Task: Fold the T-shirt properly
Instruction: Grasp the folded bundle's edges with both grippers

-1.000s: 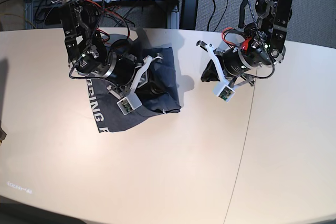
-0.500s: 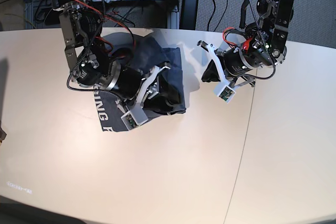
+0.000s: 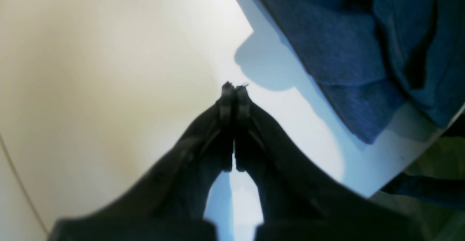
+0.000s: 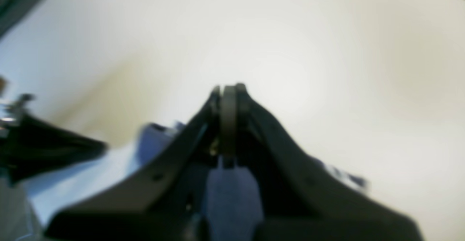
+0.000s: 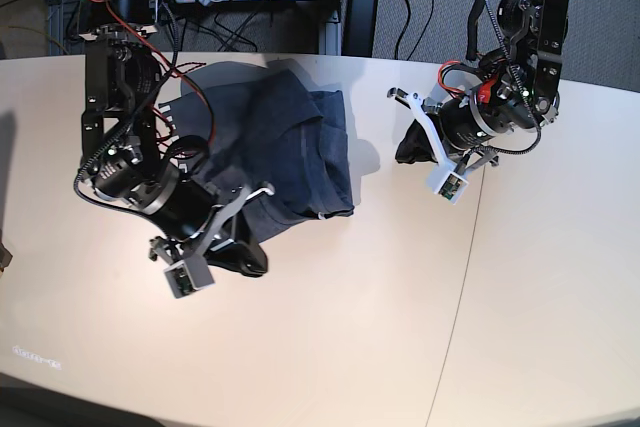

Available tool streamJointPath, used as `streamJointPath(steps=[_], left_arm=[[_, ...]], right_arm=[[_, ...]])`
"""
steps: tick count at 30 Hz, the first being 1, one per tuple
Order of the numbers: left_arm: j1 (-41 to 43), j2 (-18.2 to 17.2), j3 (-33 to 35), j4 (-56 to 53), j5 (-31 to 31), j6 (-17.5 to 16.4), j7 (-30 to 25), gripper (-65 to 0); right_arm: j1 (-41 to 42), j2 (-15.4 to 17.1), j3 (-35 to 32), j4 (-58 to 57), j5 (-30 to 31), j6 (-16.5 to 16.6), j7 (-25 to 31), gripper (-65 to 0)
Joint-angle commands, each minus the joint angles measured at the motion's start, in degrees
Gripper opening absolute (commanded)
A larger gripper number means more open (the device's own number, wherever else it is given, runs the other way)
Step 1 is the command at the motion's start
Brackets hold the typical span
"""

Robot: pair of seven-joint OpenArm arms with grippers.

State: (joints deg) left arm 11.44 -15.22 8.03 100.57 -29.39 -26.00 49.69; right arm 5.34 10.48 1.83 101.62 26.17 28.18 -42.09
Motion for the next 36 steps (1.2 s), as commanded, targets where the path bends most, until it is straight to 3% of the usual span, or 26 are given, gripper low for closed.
streamJointPath(steps=[1, 5, 8, 11, 16, 21, 25, 28, 32, 36], left_arm=[[-0.61, -0.20, -0.24, 1.46, -1.38, -0.20, -0.96, -65.0], [-0.15, -0.09, -0.15, 3.48, -4.22, -0.72, -1.01, -65.0], [1.16, 0.11, 0.68, 6.99, -6.10, -5.66, -1.22, -65.0], [2.43, 0.17, 3.80, 9.97, -6.95, -5.95, -1.92, -65.0], [2.91, 2.49, 12.02, 11.65, -5.53, -6.01, -1.90, -65.0], [3.02, 5.92, 19.34, 11.65, -2.75, -6.01, -2.34, -65.0], [3.02, 8.68, 23.56, 11.65, 0.13, -6.08, -3.15, -65.0], [2.99, 10.34, 25.38, 11.52, 3.15, -6.14, -4.59, -65.0], [2.97, 11.80, 25.44, 10.82, 5.05, -6.12, -5.79, -65.0], [2.64, 11.91, 25.40, 8.31, 5.44, -6.12, -6.45, -65.0]], right_arm=[[0.28, 0.31, 1.16, 0.48, -0.13, 3.28, 1.36, -65.0], [-2.40, 0.31, 2.16, -2.99, -3.67, 3.30, 4.50, -65.0], [-3.15, 0.33, 2.14, -9.35, -6.82, 3.28, 9.49, -65.0], [-2.80, 0.98, 2.12, -15.21, -7.76, 3.28, 12.39, -65.0], [-2.03, 2.12, 2.14, -17.25, -6.10, 3.28, 12.28, -65.0], [-1.97, 2.86, 2.14, -12.39, -1.66, 3.28, 11.37, -65.0], [-1.90, 2.99, 2.23, -8.68, -1.77, 3.28, 8.98, -65.0], [-1.62, 3.82, 2.29, -8.57, -2.91, 3.26, 9.09, -65.0], [-0.02, 5.68, 2.29, -8.66, -8.85, 3.13, 9.31, -65.0], [3.85, 8.57, 2.29, -10.86, -9.01, 3.08, 9.31, -65.0]])
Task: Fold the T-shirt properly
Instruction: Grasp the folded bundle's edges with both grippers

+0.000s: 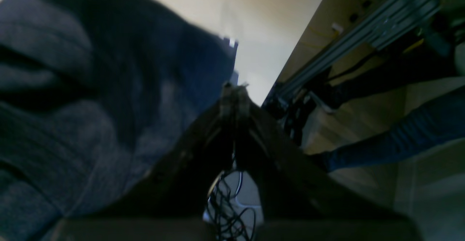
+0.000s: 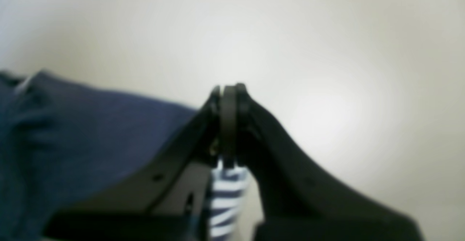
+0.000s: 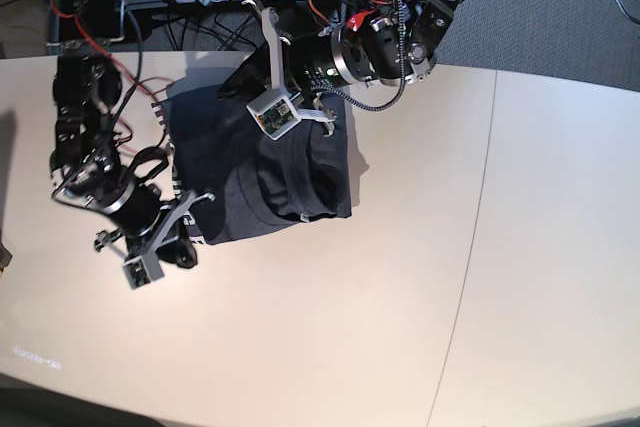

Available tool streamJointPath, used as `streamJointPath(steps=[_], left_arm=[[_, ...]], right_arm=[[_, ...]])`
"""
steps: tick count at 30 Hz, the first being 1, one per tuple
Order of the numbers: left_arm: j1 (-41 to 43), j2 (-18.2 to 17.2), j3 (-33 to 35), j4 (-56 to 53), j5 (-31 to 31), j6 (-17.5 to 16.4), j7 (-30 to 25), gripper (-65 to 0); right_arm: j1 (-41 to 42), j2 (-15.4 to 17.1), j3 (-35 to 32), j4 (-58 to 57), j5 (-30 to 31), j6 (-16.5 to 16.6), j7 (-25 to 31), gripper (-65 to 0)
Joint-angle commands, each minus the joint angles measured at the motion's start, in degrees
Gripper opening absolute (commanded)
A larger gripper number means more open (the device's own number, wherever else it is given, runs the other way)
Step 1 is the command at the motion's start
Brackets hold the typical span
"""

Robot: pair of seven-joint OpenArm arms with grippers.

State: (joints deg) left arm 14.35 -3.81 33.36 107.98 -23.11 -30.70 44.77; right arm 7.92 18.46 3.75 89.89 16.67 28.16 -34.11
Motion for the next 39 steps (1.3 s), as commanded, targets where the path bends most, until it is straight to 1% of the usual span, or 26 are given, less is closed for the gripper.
streamJointPath(steps=[1, 4, 7, 10, 12, 16, 20, 25, 31, 35, 39], left_arm=[[-0.39, 0.48, 0.04, 0.15, -0.15, -1.42, -1.88, -65.0], [-0.85, 0.48, 0.04, -1.95, 2.21, -1.40, -2.58, -65.0], [-1.29, 0.48, 0.02, -2.86, 2.45, -1.36, -2.60, -65.0], [-1.33, 0.50, 0.02, -2.95, 2.47, -1.36, -2.71, -65.0], [-1.31, 0.50, 0.04, -2.97, 2.47, -1.36, -3.02, -65.0], [-1.31, 0.50, 0.02, -3.08, 4.13, -1.25, -3.02, -65.0], [-1.31, 0.50, -0.74, -3.10, 5.18, -1.25, -3.41, -65.0], [-1.29, 0.48, -4.04, -3.13, 4.92, -1.25, -3.43, -65.0], [-1.09, 0.46, -8.00, -3.19, 3.34, -1.25, -3.43, -65.0], [-1.01, 0.50, -7.98, -4.63, 2.01, -1.27, -3.50, -65.0], [-1.03, 0.48, -8.00, -6.54, 1.92, -1.27, -4.37, -65.0]], right_arm=[[2.67, 0.98, 0.37, -0.52, 0.48, 3.13, 1.36, -65.0], [7.50, 1.42, 0.35, -6.21, 0.46, 3.15, 1.42, -65.0], [12.26, 1.40, -0.04, -12.17, 0.46, 3.15, 1.57, -65.0], [16.94, 1.42, -2.27, -17.70, 0.24, 3.15, 1.57, -65.0], [19.85, 1.40, -5.38, -21.24, -0.48, 3.15, 1.55, -65.0], [24.02, 1.40, -14.29, -26.73, -2.60, 3.13, 1.53, -65.0], [26.05, 1.44, -22.95, -28.35, -2.80, 3.13, 1.51, -65.0], [26.01, 1.55, -28.85, -28.33, -2.82, 3.13, 0.17, -65.0], [25.86, 1.70, -30.14, -28.33, -3.17, 3.13, -1.73, -65.0], [25.83, 1.88, -30.14, -28.33, -3.15, 3.10, -1.97, -65.0], [25.66, 2.01, -30.12, -28.33, -2.40, 3.10, -2.03, -65.0]])
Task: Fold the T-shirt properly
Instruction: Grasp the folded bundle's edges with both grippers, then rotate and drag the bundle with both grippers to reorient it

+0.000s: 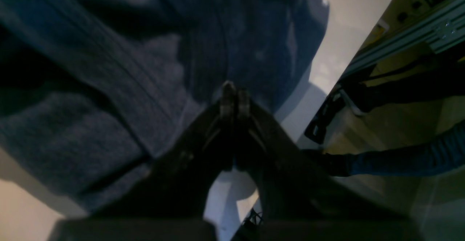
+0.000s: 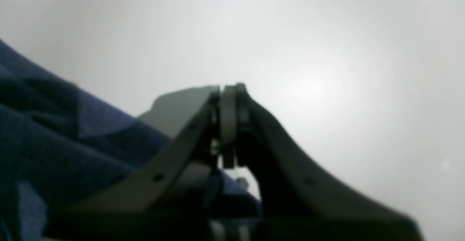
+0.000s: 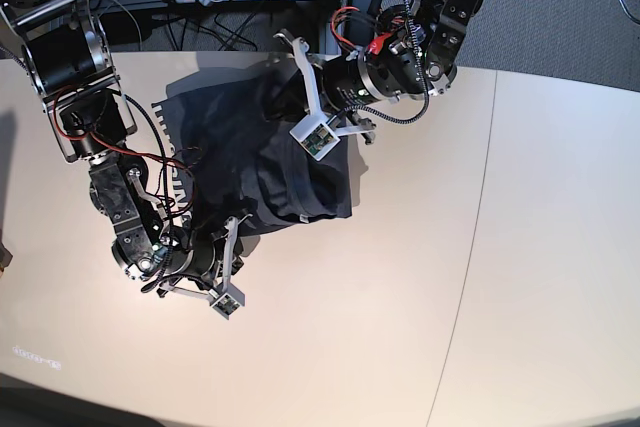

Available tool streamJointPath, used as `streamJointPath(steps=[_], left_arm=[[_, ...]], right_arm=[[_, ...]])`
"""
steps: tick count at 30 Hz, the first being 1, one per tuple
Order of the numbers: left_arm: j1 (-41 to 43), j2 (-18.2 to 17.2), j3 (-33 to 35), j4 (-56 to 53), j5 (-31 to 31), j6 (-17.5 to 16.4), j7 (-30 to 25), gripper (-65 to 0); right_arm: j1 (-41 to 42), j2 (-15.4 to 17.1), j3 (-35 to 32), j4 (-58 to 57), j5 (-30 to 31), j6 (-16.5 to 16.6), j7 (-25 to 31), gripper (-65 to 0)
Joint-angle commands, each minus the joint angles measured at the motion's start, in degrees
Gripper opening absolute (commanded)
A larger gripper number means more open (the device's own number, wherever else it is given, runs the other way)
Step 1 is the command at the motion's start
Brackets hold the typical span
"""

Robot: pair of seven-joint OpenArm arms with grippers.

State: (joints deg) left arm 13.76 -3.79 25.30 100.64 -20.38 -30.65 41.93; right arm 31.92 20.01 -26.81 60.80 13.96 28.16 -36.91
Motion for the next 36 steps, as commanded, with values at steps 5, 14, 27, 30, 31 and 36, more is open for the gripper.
streamJointPath(steps=[5, 14, 27, 30, 31, 36], left_arm=[[-0.92, 0.46, 0.07, 0.50, -0.42, -1.31, -1.90, -65.0], [-2.62, -0.72, -2.03, 0.20, 6.49, -1.29, -2.14, -65.0], [-8.41, -1.14, -10.93, -11.69, 2.34, -1.29, -2.73, -65.0], [-10.71, -1.16, -10.93, -14.05, 2.40, -1.29, -2.73, -65.0], [-11.54, -1.16, -10.93, -14.82, 2.40, -1.29, -2.73, -65.0], [-16.68, -1.16, -10.93, -19.19, 2.38, -1.31, -2.78, -65.0]], right_arm=[[1.03, 1.29, 0.44, 0.76, 2.97, 3.10, 0.59, -65.0], [-1.55, 4.48, 0.44, 0.81, 4.22, 3.10, 0.37, -65.0], [-4.52, 8.85, 0.55, 1.38, 9.05, 3.10, -1.81, -65.0], [-5.33, 8.85, 0.68, 1.44, 10.16, 3.10, -2.58, -65.0], [-5.79, 8.85, 0.85, 1.46, 10.36, 3.10, -2.58, -65.0], [-8.44, 8.85, 3.34, 1.55, 10.62, 3.10, -2.58, -65.0]])
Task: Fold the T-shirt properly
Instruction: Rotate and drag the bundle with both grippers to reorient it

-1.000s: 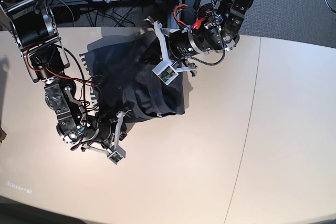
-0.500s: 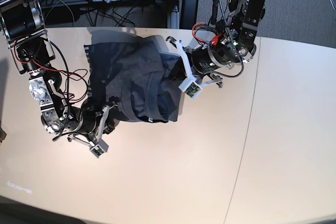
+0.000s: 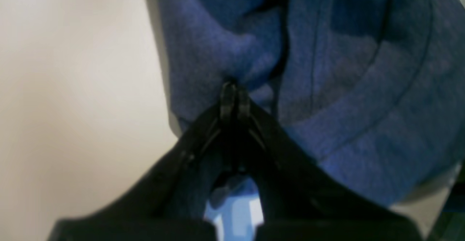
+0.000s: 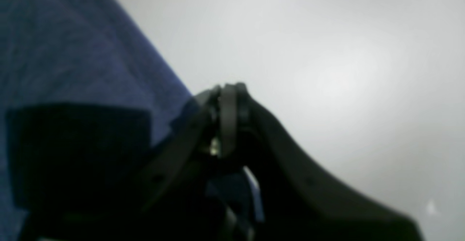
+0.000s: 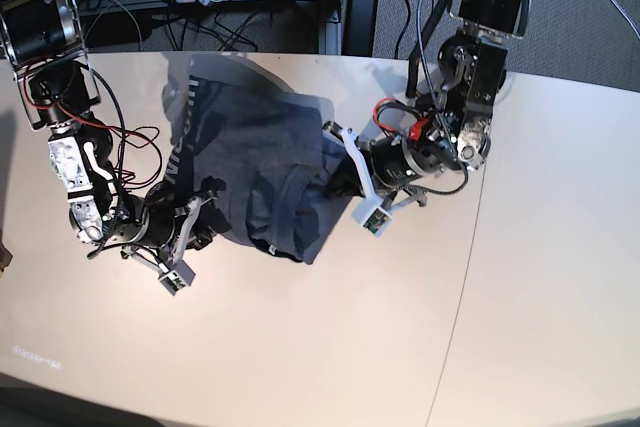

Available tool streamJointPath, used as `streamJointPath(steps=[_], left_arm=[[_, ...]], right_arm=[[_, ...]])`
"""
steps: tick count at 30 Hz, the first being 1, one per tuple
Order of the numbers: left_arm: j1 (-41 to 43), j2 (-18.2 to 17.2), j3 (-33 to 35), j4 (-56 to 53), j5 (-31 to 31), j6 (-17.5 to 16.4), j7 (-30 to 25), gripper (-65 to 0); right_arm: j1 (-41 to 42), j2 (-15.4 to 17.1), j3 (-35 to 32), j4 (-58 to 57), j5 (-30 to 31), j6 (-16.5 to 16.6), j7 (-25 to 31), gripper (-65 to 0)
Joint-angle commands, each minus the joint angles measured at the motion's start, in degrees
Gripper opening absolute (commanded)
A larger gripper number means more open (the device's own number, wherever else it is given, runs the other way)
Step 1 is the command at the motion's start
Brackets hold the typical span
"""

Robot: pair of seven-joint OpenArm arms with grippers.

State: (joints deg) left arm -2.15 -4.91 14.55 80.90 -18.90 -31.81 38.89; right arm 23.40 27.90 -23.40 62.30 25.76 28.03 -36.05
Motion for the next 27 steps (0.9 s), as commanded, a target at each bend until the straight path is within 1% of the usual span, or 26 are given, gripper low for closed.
streamJointPath(steps=[1, 5, 6, 8, 11, 14, 15, 17, 20, 22, 23, 27], left_arm=[[-1.86, -0.04, -0.17, -0.42, 0.87, -0.13, 0.26, -65.0], [-5.46, -0.26, -0.17, -2.34, 0.70, -0.11, 0.81, -65.0], [-6.25, -0.59, -0.17, -2.32, -0.33, -0.09, 1.44, -65.0], [-7.67, -1.53, -0.17, -2.14, -4.74, 0.07, 4.85, -65.0], [-8.61, -3.21, -0.20, 1.03, -15.10, -0.68, 11.89, -65.0], [-8.00, -5.51, -0.22, 7.04, -22.86, -1.05, 14.84, -65.0], [-7.65, -6.01, -0.22, 9.16, -24.04, -1.33, 15.65, -65.0], [-6.36, -6.82, -0.22, 12.41, -25.99, -3.10, 17.86, -65.0], [-2.19, -7.67, -0.22, 14.08, -31.78, -5.75, 19.93, -65.0], [1.05, -7.61, -0.22, 14.84, -34.14, -7.72, 20.55, -65.0], [2.54, -7.65, -0.22, 15.41, -34.82, -8.19, 20.55, -65.0], [7.06, -7.61, -0.22, 19.54, -35.63, -8.19, 20.55, -65.0]], right_arm=[[-0.50, 0.96, 0.96, 0.11, -0.98, 3.26, -3.43, -65.0], [-2.82, 0.96, 5.79, 0.22, 0.70, 3.26, -3.19, -65.0], [-2.99, 0.92, 6.97, 0.22, 1.14, 3.26, -3.17, -65.0], [-2.93, 0.94, 8.66, 0.22, 1.46, 3.26, -3.10, -65.0], [-2.95, 0.94, 10.54, 0.22, 1.46, 3.26, -1.42, -65.0], [-2.93, 0.87, 10.78, 0.22, 1.42, 3.26, -0.55, -65.0], [-2.93, 0.81, 10.78, 0.22, 1.27, 3.26, -0.17, -65.0], [-2.93, 0.79, 10.78, 0.22, 1.25, 3.26, -0.13, -65.0], [-2.93, 0.81, 10.78, 0.22, 0.55, 3.26, -0.15, -65.0], [-2.93, 0.81, 10.78, 0.22, -0.09, 3.26, 0.04, -65.0], [-2.93, 0.81, 10.78, 0.22, -0.04, 3.26, 0.17, -65.0], [-2.93, 0.79, 10.78, 0.22, -0.02, 3.26, 0.46, -65.0]])
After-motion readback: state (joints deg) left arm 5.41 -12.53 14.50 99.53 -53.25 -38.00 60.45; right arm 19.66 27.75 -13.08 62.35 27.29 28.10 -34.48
